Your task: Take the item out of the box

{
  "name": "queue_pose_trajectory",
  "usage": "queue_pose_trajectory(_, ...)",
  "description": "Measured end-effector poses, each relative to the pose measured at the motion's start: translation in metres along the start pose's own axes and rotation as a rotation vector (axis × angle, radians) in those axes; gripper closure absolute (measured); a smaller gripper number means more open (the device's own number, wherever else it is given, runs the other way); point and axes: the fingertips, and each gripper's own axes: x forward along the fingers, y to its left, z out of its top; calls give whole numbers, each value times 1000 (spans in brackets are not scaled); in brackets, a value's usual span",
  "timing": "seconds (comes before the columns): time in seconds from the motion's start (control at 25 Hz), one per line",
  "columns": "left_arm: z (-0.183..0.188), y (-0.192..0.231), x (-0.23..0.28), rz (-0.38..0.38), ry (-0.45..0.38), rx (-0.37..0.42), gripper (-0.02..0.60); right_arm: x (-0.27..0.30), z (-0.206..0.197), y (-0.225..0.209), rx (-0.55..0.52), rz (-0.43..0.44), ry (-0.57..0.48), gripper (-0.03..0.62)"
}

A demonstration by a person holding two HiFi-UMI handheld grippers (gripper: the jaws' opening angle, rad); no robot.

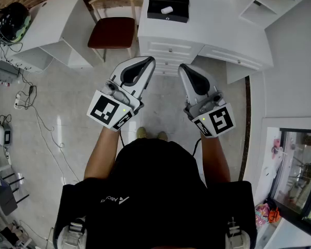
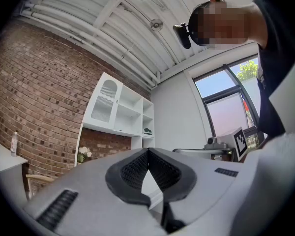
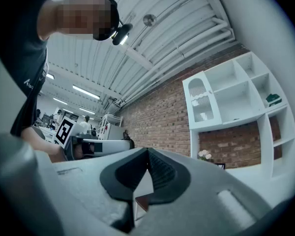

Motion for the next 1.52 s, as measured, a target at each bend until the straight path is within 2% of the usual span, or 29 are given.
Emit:
queue_pose_trajectory(0.4, 1, 22, -18, 6, -8, -6, 583, 19, -1, 11, 8, -6, -29, 594)
queue_pose_trajectory(0.92, 2, 89, -51, 13, -25, -11, 583, 59, -13, 20, -35, -63, -5, 594)
queue_pose_trajectory(1.24, -13, 119, -16, -1, -25, -4, 583, 84, -30, -21, -65, -80, 1, 594)
queue_pose_trajectory(1.52, -35, 168, 49, 24, 11, 26, 583, 127, -55, -93, -102, -42, 2, 594)
